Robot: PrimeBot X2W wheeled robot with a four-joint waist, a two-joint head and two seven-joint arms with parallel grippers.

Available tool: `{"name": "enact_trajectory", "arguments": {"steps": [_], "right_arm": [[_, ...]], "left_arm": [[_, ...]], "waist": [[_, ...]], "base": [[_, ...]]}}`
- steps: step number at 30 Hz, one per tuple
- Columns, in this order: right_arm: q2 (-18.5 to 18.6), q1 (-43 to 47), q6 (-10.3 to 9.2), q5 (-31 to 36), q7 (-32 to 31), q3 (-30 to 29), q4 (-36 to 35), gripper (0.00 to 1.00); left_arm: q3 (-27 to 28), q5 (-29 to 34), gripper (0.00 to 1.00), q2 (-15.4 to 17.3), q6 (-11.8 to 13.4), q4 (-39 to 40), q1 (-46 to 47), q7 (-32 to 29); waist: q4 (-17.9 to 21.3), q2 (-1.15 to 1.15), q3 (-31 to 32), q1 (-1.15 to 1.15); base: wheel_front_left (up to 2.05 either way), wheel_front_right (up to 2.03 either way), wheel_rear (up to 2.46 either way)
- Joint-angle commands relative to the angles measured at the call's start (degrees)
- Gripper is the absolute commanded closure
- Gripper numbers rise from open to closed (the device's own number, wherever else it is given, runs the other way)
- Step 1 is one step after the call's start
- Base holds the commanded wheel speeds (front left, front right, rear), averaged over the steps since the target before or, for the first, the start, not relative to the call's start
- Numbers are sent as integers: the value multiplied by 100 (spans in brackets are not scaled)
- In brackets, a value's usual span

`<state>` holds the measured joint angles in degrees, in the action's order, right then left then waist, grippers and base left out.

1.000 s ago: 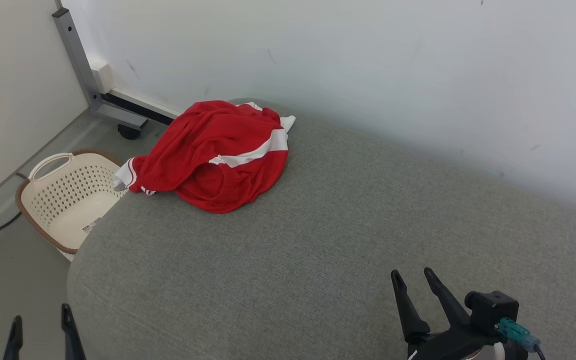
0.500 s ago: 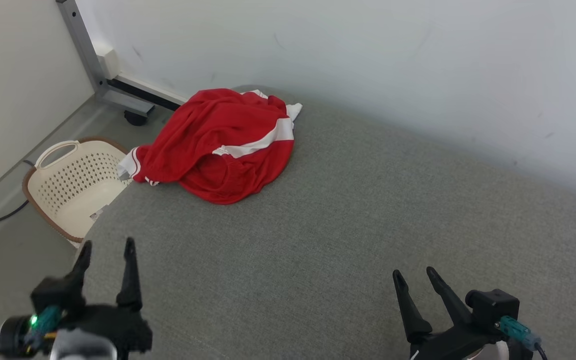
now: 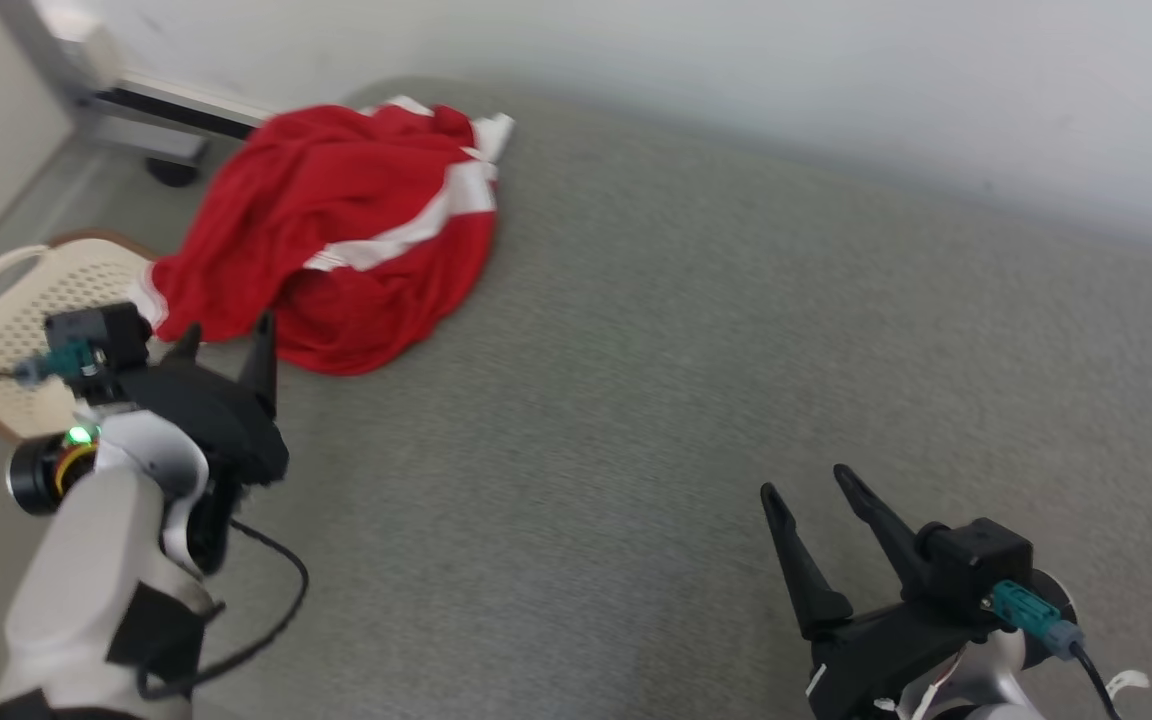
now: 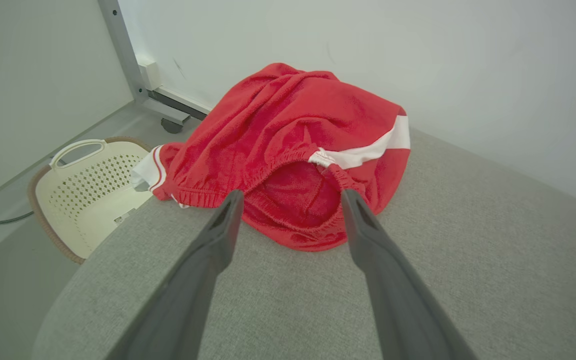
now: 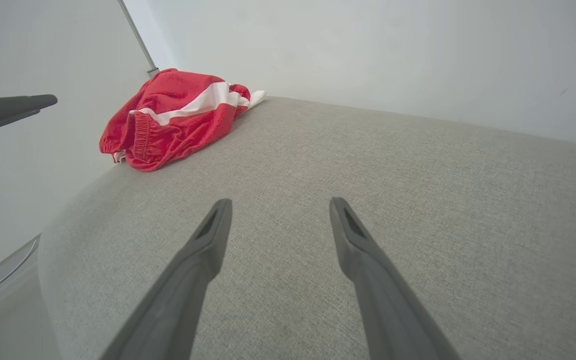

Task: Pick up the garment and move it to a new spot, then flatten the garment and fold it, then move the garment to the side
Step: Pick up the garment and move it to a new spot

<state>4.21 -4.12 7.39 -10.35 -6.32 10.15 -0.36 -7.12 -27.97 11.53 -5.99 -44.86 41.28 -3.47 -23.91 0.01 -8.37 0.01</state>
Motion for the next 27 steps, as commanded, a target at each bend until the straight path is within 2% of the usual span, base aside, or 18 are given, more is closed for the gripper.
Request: {"name": "enact_trajectory", "arguments": {"steps": [1,6,8,13,18,19,20,21,27], "right_arm": [[90,53,19,53,-68,-33,-161,0],[122,158,19,81,-150,-102,-418,0],[139,177,19,93,-168,-128,-554,0],[123,144,19,72,-170,-181,-749,0],[92,181,19,94,-108,-211,-747,0],[77,187,19,93,-95,-208,-733,0],[67,180,19,80,-70,-211,-714,0],[59,170,19,65,-58,-199,-687,0],[-6,94,19,-43,78,-82,-412,0]], "left_arm": [[88,-204,0,40,-53,-228,324,-145],[184,-372,0,195,-68,-639,754,-396],[212,-384,0,271,4,-807,886,-463],[262,-358,0,440,269,-1186,1187,-603],[292,-321,0,528,648,-1513,1341,-656],[288,-302,23,552,694,-1549,1366,-629],[259,-268,58,577,719,-1563,1393,-592],[250,-246,100,597,750,-1576,1409,-525],[172,-155,100,674,787,-1648,1389,-277]], "waist": [[953,-1,-913,-1],[1269,-1,-1182,-1],[1399,-1,-1327,-1],[1614,-1,-1569,-1],[1684,-1,-1628,-1],[1683,-1,-1619,-1],[1676,-1,-1599,-1],[1665,-1,-1569,-1],[1576,-1,-1111,-1]], "base": [[0,0,0],[0,0,0],[0,0,0],[0,0,0],[0,0,0],[0,0,0],[0,0,0],[0,0,0],[0,0,0]]}}
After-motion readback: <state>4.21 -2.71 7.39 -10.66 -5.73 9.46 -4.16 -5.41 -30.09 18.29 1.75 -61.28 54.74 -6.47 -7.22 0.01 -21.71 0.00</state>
